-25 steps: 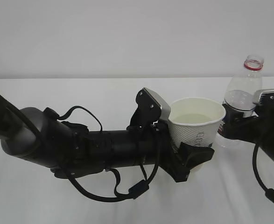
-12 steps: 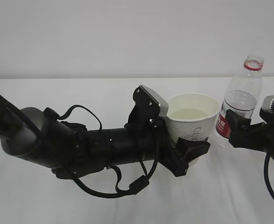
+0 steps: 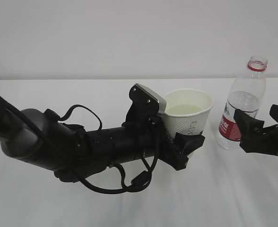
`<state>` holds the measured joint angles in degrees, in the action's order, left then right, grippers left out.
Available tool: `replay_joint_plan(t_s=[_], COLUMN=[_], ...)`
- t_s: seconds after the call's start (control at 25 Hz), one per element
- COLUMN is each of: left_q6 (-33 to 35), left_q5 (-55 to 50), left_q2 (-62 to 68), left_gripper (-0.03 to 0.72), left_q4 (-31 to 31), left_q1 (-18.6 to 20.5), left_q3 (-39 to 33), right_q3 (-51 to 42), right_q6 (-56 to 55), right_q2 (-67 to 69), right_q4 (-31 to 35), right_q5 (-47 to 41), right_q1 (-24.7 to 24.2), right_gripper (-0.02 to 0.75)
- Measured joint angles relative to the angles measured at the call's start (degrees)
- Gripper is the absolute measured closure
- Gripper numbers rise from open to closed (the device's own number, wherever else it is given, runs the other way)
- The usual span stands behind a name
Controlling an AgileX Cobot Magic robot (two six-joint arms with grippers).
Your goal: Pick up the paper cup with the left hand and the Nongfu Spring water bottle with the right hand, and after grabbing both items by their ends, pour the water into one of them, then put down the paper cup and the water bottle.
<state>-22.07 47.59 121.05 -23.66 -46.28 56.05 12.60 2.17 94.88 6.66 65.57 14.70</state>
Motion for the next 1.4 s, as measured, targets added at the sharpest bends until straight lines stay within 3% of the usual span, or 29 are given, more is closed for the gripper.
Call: replay_joint_plan(t_s=[1.4], left_q6=[1.02], left_q5=[-0.27], left_q2=[0.0], left_gripper=[0.24], left_q4=[0.32], left_q1=[14.46], left_q3=[0.0], right_q3=[-4.12], right_q6=[0.0], right_q2=[-4.47], right_q4=[-2.85], right_q5=[0.09], right_q1=[0.0], right_gripper=[0.14])
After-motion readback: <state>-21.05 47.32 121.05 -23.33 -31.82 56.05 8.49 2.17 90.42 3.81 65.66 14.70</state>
